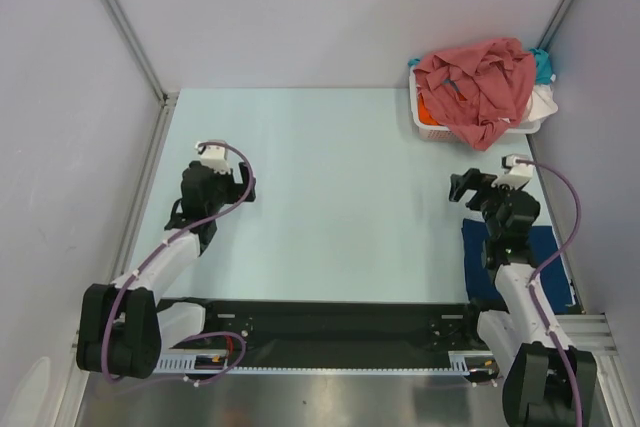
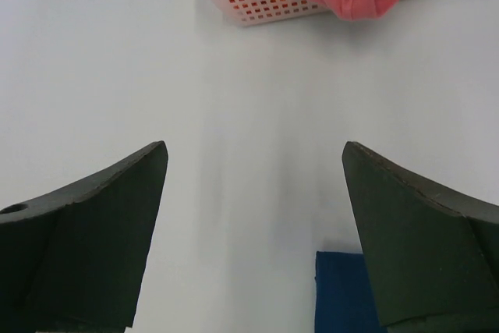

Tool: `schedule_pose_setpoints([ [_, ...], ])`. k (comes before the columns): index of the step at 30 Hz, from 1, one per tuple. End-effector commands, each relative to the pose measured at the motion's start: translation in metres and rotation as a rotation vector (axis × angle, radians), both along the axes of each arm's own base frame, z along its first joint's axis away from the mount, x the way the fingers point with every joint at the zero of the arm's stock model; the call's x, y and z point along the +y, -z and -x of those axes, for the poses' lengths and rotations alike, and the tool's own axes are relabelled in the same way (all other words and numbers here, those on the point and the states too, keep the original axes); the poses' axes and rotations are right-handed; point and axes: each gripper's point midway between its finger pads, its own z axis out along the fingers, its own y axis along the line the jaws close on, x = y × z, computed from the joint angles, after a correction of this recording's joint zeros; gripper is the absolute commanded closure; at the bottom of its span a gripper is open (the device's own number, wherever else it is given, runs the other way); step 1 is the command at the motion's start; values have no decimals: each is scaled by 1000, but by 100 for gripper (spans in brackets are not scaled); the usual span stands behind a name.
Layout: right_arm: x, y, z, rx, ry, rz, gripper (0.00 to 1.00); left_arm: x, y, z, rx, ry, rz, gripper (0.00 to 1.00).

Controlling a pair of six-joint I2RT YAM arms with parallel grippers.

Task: Fold and stack the t-shirts
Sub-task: Grab the tshirt from the pile

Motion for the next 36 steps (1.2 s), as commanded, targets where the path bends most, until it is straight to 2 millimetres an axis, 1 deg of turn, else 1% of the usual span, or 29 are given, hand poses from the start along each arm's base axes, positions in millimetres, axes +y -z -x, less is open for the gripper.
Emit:
schedule_pose_setpoints([
  [1, -20, -74, -15, -89, 122, -90, 0, -12, -49, -12, -180, 137, -95, 0],
  [2, -24, -82, -18, -86, 134, -115, 0, -29, -55, -7, -211, 271, -123, 0],
  [4, -22, -110, -24, -113, 118, -192, 0, -38, -52, 2, -218, 442, -268, 0],
  [5, -27, -148, -27, -184, 108, -200, 0, -49, -49, 8, -206, 538, -285, 0],
  [6, -26, -158, -33, -197, 78, -207, 0, -48, -59, 3, -226, 576, -360, 0],
  [7, -21, -178, -37, -240, 18, -221, 0, -47, -51, 5, -175, 597, -366, 0],
  [8, -24, -194, -40, -276, 4, -221, 0, -46, -48, 4, -136, 605, -371, 0],
  [9, -39, -209, -50, -301, 15, -215, 0, -39, -58, -11, -108, 554, -382, 0],
  [10, -41, -224, -55, -342, -9, -207, 0, -32, -51, -14, -27, 518, -376, 0],
  [11, -51, -228, -62, -347, 7, -204, 0, -25, -53, -22, 10, 478, -370, 0],
  [12, -67, -232, -78, -326, 34, -203, 0, -23, -57, -32, 67, 464, -351, 0],
  [14, -89, -220, -100, -249, 113, -200, 7, -22, -64, -40, 95, 473, -356, 0],
  [15, -99, -232, -107, -211, 152, -203, 10, -22, -83, -47, 100, 469, -353, 0],
  [16, -115, -199, -131, -111, 200, -214, 19, -23, -72, -54, 167, 471, -338, 0],
  [17, -122, -196, -140, -80, 223, -195, 22, -21, -70, -62, 215, 469, -325, 0],
  [18, -127, -168, -148, 31, 251, -194, 23, -20, -98, -70, 246, 454, -293, 0],
  [19, -134, -168, -170, 52, 273, -167, 26, -24, -73, -83, 348, 482, -233, 0],
  [20, -138, -154, -181, 101, 275, -111, 26, -20, -77, -91, 376, 483, -191, 0],
  [21, -138, -138, -187, 170, 280, -89, 26, -23, -103, -97, 371, 494, -160, 0],
  [22, -143, -160, -199, 140, 303, -53, 26, -25, -100, -104, 391, 494, -137, 0],
  [23, -142, -124, -219, 221, 291, -43, 26, -28, -87, -112, 427, 487, -115, 0],
  [25, -142, -106, -237, 279, 269, -41, 24, -34, -88, -121, 414, 476, -73, 0],
  [26, -141, -103, -257, 274, 252, -45, 23, -38, -88, -123, 406, 475, -60, 0],
  [27, -138, -92, -265, 305, 240, -64, 23, -41, -83, -127, 398, 462, -47, 0],
  [28, -135, -88, -274, 307, 234, -74, 22, -43, -81, -128, 395, 458, -47, 0],
  [29, -131, -108, -286, 257, 226, -75, 22, -44, -78, -129, 394, 448, -52, 0],
  [30, -129, -84, -299, 284, 226, -90, 21, -45, -74, -131, 388, 427, -45, 0],
  [32, -126, -90, -315, 235, 239, -141, 21, -44, -72, -133, 383, 399, -33, 0],
  [36, -124, -85, -343, 143, 276, -243, 22, -45, -66, -132, 393, 396, -28, 0],
])
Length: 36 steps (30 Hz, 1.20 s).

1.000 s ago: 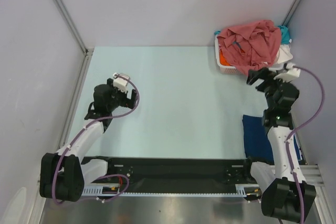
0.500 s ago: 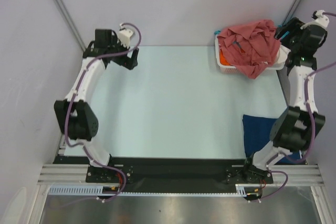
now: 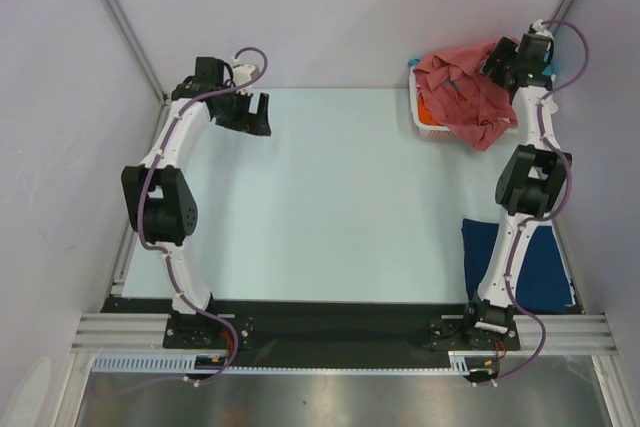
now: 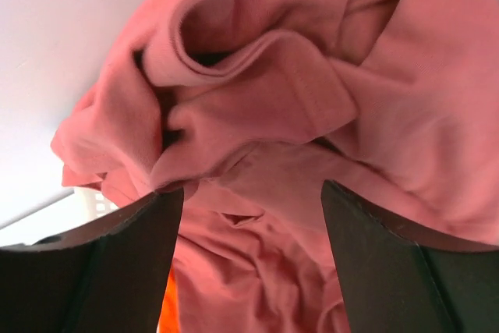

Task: Fold and stack the t-shirts
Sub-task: Grab the tshirt from the pile, then move the tshirt to the center of the board

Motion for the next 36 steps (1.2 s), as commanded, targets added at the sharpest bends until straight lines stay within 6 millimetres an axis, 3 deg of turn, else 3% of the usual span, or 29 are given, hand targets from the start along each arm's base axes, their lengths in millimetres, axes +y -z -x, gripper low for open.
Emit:
schedule_pose_setpoints([
  [1, -6, -45, -21, -173, 93, -69, 24, -4, -19, -4, -50, -28, 29, 0],
  [3, -6, -49, -28, -220, 121, -135, 26, -4, -17, -2, -46, -25, 29, 0],
  [6, -3, -49, -38, -256, 149, -149, 39, -7, -16, -1, -41, -13, 38, 0],
  [7, -4, -50, -41, -269, 168, -139, 58, -8, -17, -1, -43, -12, 43, 0],
  [9, -4, -57, -44, -287, 170, -122, 77, -8, -15, -1, -42, -9, 43, 0],
  [10, -4, -65, -44, -300, 171, -108, 91, -9, -16, -1, -43, -9, 46, 0],
  [11, -2, -69, -43, -301, 171, -94, 97, -9, -16, 0, -44, -7, 47, 0],
  [16, -4, -101, -30, -317, 152, 31, 100, -8, -18, 1, -61, 0, 41, 0],
  [20, 1, -146, -10, -353, 117, 105, 100, -7, -26, 1, -86, 7, 34, 0],
  [21, 8, -171, 2, -379, 97, 116, 100, -8, -30, 1, -95, 9, 35, 0],
  [24, 21, -211, 25, -426, 44, 172, 100, -9, -37, 3, -113, 18, 40, 0],
  [26, 30, -268, 56, -536, 25, 188, 100, -10, -44, 8, -121, 34, 42, 0],
  [27, 44, -285, 67, -575, -40, 189, 100, -10, -47, 10, -127, 43, 42, 0],
  [28, 56, -316, 90, -635, -75, 213, 100, -10, -51, 15, -139, 55, 35, 0],
  [30, 73, -343, 113, -687, -116, 230, 100, -8, -57, 20, -151, 57, 26, 0],
  [31, 91, -371, 138, -744, -153, 235, 100, -7, -64, 24, -171, 59, 21, 0],
  [33, 118, -395, 165, -801, -233, 231, 100, -5, -69, 31, -185, 62, 9, 0],
  [36, 188, -435, 219, -910, -392, 242, 100, -1, -84, 42, -223, 70, -11, 0],
])
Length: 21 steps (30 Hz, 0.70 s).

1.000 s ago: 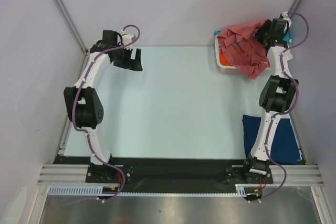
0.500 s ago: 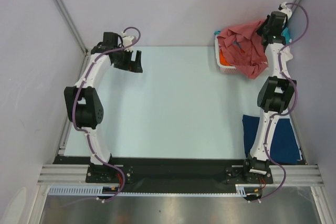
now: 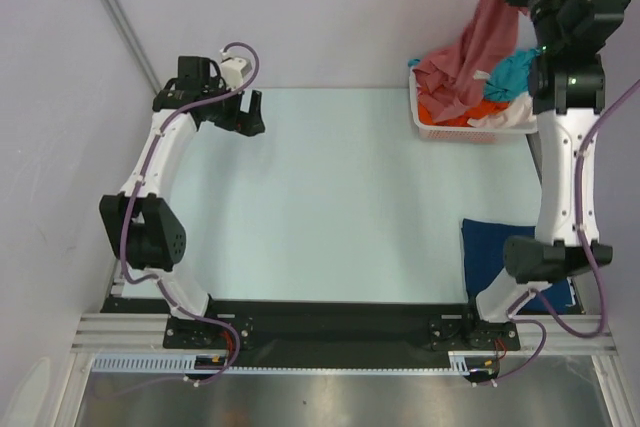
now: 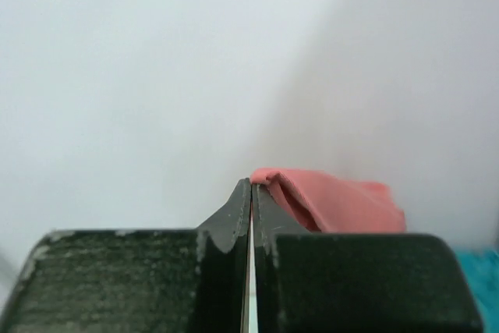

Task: Fold and stack the t-shirts
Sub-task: Move the tshirt to the center of the board

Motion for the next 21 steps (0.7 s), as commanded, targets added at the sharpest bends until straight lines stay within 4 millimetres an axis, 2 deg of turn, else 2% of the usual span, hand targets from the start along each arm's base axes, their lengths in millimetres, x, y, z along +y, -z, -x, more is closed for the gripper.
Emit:
schedule_pose_setpoints([
  [1, 106, -70, 80, -209, -281, 109, 100, 1, -40, 16, -115, 38, -24, 0],
  [2, 123, -86, 107, -254, -327, 109, 100, 2, -43, 20, -115, 37, -29, 0],
  [4, 151, -102, 138, -299, -418, 88, 100, 5, -54, 30, -133, 34, -39, 0],
  [5, 181, -113, 168, -337, -517, 63, 100, 8, -55, 35, -130, 28, -49, 0],
  [6, 193, -118, 183, -355, -565, 50, 100, 11, -65, 41, -155, 21, -57, 0],
  [7, 208, -121, 198, -372, -618, 38, 100, 16, -67, 44, -161, 11, -59, 0],
  [8, 231, -125, 220, -386, -702, 17, 100, 19, -67, 49, -162, 4, -56, 0],
  [9, 242, -127, 232, -394, -746, 5, 100, 24, -78, 56, -191, -9, -54, 0],
  [10, 251, -127, 240, -392, -782, -10, 100, 35, -82, 59, -201, -35, -54, 0],
  [11, 260, -126, 247, -391, -824, -22, 100, 35, -82, 65, -201, -31, -46, 0],
  [12, 269, -122, 251, -379, -861, -29, 100, 49, -93, 71, -230, -65, -46, 0],
  [13, 274, -118, 251, -364, -879, -33, 100, 63, -96, 74, -239, -102, -48, 0],
  [15, 277, -109, 243, -327, -874, -58, 100, 73, -97, 83, -245, -121, -45, 0],
  [16, 282, -93, 233, -291, -865, -48, 100, 78, -102, 89, -272, -121, -62, 0],
  [18, 285, -69, 213, -250, -810, -19, 100, 78, -91, 98, -257, -109, -82, 0],
  [19, 289, -30, 191, -169, -779, 7, 100, 76, -87, 101, -252, -93, -78, 0],
  [21, 288, -6, 171, -153, -754, 15, 100, 71, -68, 108, -209, -69, -66, 0],
])
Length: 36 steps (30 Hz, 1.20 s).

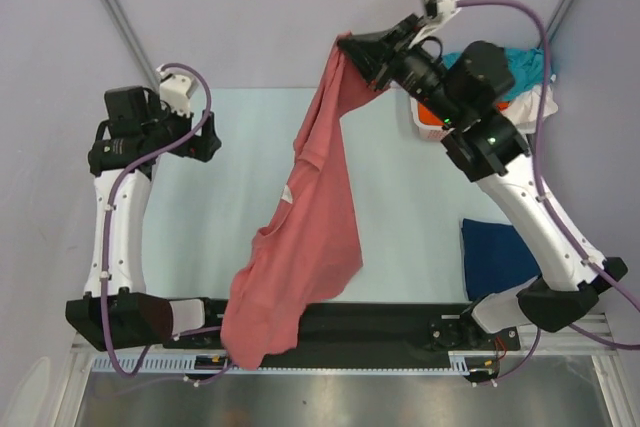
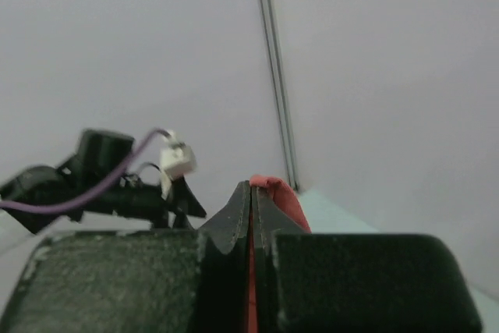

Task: Fold and stack the t-shirts
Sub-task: Move the tshirt to the center of the board

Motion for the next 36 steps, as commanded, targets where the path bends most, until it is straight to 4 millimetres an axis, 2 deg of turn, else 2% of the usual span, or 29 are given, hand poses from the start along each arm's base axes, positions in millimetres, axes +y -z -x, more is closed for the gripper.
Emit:
schedule_pose_setpoints([
  [1, -18, 37, -46, 16, 113, -4, 100, -18, 23, 14, 42, 116, 17, 0],
  [2, -13, 71, -62, 60, 87, 31, 100, -22, 39, 19, 85, 132, 34, 0],
  [4, -14, 106, -81, 150, 46, 34, 100, -33, 57, 21, 125, 175, 29, 0],
  [5, -24, 136, -107, 202, 53, 57, 100, -35, 75, 23, 169, 176, 15, 0],
  [6, -28, 150, -120, 245, 59, 55, 100, -40, 89, 23, 204, 192, -3, 0],
  [7, -35, 169, -135, 291, 91, 70, 100, -59, 99, 26, 214, 265, -36, 0],
  [8, -51, 184, -156, 334, 165, 77, 100, -65, 117, 31, 252, 282, -62, 0],
  [9, -57, 208, -182, 393, 221, 99, 100, -73, 126, 32, 268, 308, -71, 0],
  [10, -66, 219, -197, 424, 279, 119, 95, -87, 132, 36, 271, 350, -77, 0],
  [11, -86, 255, -215, 544, 380, 173, 81, -94, 139, 35, 272, 367, -71, 0],
  [12, -90, 265, -236, 584, 429, 196, 68, -99, 145, 36, 288, 380, -64, 0],
  [13, -100, 299, -239, 701, 476, 267, 58, -106, 148, 36, 288, 396, -61, 0],
  [14, -113, 311, -245, 746, 549, 294, 42, -108, 153, 37, 297, 401, -65, 0],
  [15, -117, 316, -247, 779, 577, 316, 37, -108, 157, 37, 303, 399, -76, 0],
  [16, -120, 331, -242, 843, 603, 364, 34, -110, 160, 35, 296, 404, -88, 0],
  [18, -123, 340, -231, 863, 650, 416, 31, -105, 177, 40, 323, 392, -132, 0],
  [19, -111, 351, -211, 879, 630, 453, 31, -108, 184, 42, 324, 408, -157, 0],
  [21, -91, 356, -185, 887, 586, 463, 32, -106, 206, 53, 375, 416, -188, 0],
  [22, -69, 369, -156, 895, 523, 491, 32, -106, 214, 57, 396, 421, -187, 0],
  [24, -45, 385, -129, 939, 489, 477, 33, -108, 228, 69, 447, 443, -168, 0],
  [25, -24, 388, -113, 949, 446, 458, 34, -113, 231, 75, 464, 467, -140, 0],
  [26, -19, 407, -99, 996, 427, 459, 35, -115, 237, 84, 487, 483, -124, 0],
  [28, 6, 415, -84, 1065, 378, 379, 38, -123, 242, 94, 498, 528, -106, 1],
  [29, 11, 429, -80, 1099, 378, 378, 39, -124, 249, 101, 519, 540, -110, 3],
  [30, 18, 434, -77, 1117, 376, 370, 39, -126, 253, 105, 526, 552, -119, 6],
  [33, 37, 458, -69, 1183, 374, 383, 36, -131, 263, 114, 556, 584, -132, 23],
  [34, 44, 464, -66, 1212, 365, 377, 35, -131, 263, 115, 561, 589, -133, 33],
  [36, 53, 483, -61, 1255, 362, 405, 32, -130, 265, 116, 566, 591, -136, 40],
])
